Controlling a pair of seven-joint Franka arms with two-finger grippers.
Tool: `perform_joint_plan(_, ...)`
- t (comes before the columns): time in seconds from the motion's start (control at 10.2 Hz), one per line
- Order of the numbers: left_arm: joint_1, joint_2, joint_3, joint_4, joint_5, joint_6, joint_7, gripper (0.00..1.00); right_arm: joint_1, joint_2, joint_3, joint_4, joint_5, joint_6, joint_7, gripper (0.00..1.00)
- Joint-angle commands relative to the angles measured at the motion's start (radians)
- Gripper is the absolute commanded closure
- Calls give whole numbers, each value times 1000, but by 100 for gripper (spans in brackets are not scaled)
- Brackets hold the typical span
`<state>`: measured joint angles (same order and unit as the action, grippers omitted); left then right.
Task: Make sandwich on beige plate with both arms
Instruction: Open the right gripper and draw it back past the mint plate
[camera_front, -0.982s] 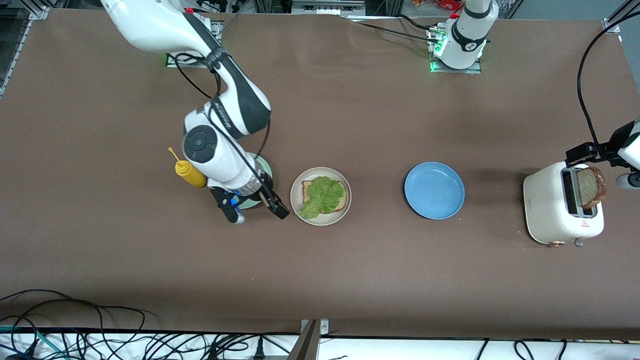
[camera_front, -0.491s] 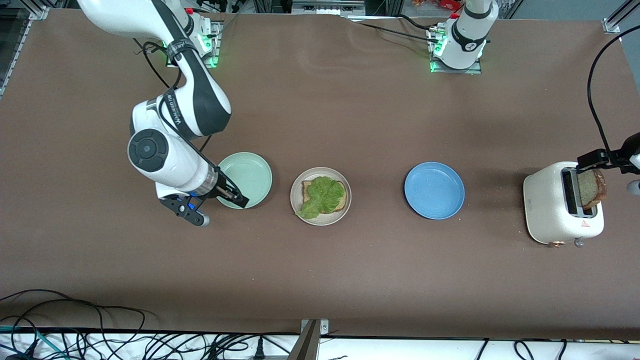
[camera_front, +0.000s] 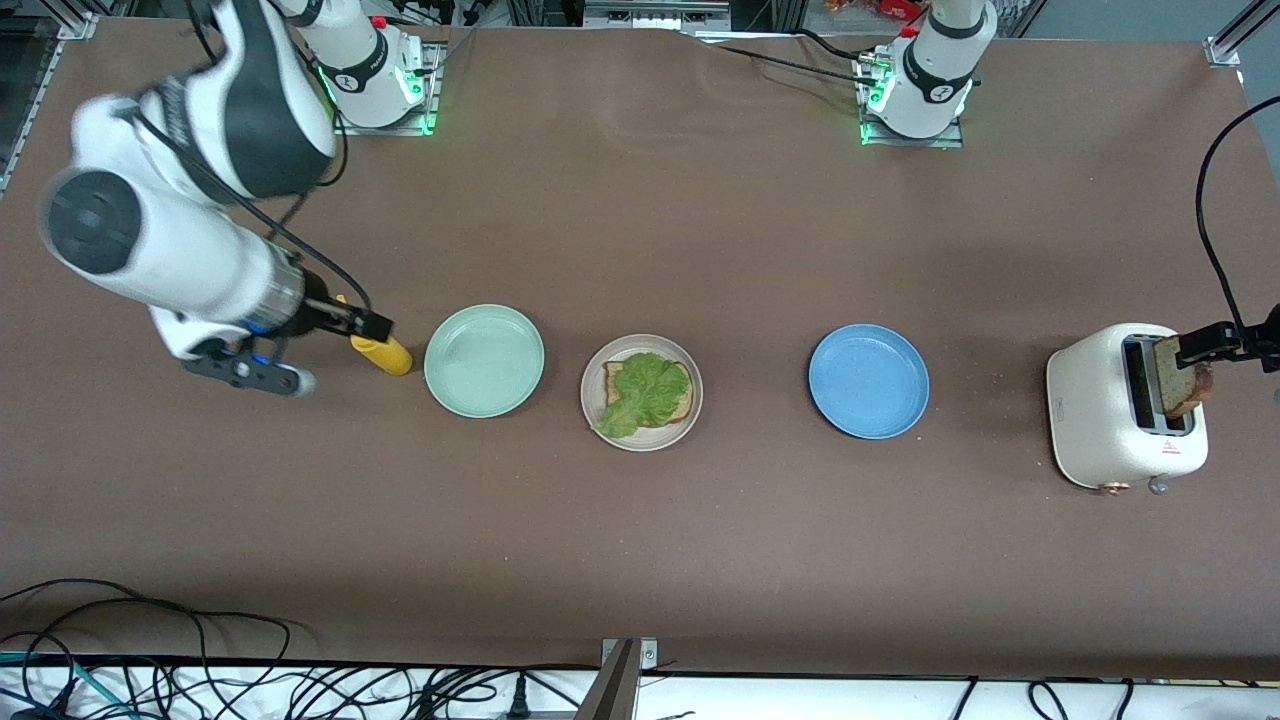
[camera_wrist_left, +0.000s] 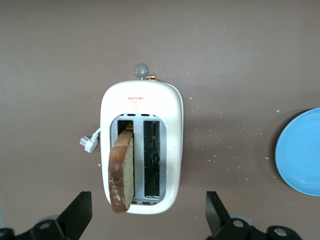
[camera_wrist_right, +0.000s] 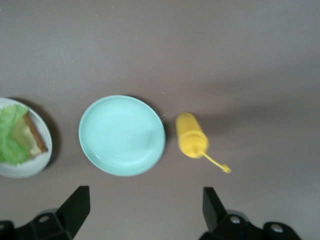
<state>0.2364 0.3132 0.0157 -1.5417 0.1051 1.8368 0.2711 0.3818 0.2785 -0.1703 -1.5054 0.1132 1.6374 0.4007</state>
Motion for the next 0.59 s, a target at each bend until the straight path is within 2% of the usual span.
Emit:
perform_joint_plan(0.0,24,36,-7,8,27,47,55,0,8,-48,-40,-52,-9,-39,-89,0)
perform_joint_plan(0.2,37,56,-7,3,27,65,65,0,9,-67,-87,-52,-23,-70,-182,0)
perform_joint_plan(0.49,50,61,-7,-49,25,113,68,0,9,-84,-110,-82,-53,-84,-270,0)
